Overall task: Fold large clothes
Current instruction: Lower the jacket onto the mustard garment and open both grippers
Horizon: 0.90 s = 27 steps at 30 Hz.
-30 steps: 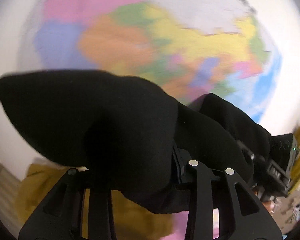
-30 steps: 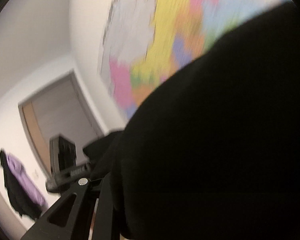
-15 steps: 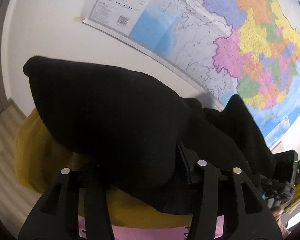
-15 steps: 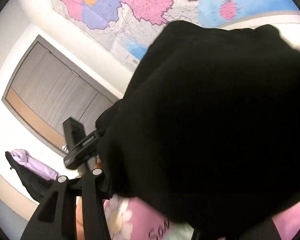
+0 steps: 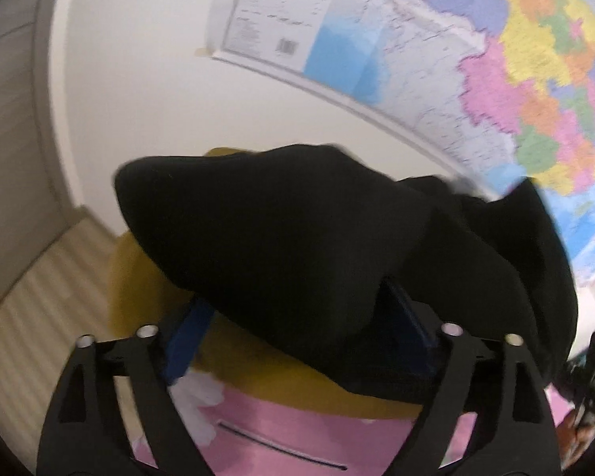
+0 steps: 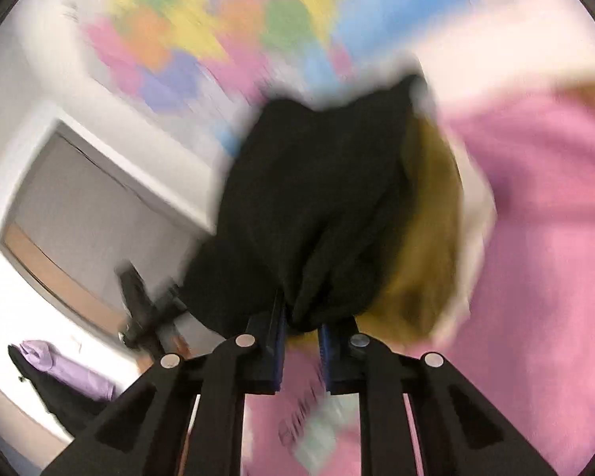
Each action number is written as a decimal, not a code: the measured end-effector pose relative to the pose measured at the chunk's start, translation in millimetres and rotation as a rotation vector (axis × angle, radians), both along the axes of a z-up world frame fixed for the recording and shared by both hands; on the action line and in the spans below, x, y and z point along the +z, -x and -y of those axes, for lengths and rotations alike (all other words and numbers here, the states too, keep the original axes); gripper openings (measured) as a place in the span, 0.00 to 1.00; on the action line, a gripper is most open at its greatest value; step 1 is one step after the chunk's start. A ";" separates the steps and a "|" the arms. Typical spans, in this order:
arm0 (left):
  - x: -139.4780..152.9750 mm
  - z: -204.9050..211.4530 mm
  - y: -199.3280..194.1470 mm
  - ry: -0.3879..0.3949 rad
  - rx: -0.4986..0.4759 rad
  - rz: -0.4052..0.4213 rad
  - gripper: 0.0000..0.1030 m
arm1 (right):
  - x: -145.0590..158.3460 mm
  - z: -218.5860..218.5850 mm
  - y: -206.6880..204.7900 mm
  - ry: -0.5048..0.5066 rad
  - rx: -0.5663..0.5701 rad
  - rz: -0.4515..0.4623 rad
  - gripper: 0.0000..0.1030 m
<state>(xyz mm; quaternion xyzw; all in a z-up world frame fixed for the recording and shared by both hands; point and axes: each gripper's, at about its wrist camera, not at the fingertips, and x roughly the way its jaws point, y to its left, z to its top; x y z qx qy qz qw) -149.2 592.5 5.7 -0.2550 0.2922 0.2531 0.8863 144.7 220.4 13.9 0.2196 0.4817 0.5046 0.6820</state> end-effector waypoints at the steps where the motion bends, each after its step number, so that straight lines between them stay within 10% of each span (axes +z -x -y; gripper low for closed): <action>1: 0.3 3.9 2.6 -0.020 0.015 -0.016 0.88 | -6.3 7.4 -8.5 0.013 -0.006 -0.033 0.21; 8: 24.1 44.2 36.0 -0.219 0.170 -0.058 0.90 | 50.2 7.4 16.6 0.107 -0.008 0.280 0.34; 15: 35.6 95.0 22.5 -0.298 0.000 -0.003 0.95 | 88.5 6.1 38.5 0.154 -0.030 0.599 0.49; 27: 9.8 93.7 -17.0 -0.220 0.000 -0.052 0.95 | 36.7 -12.4 -21.1 0.250 0.008 0.460 0.50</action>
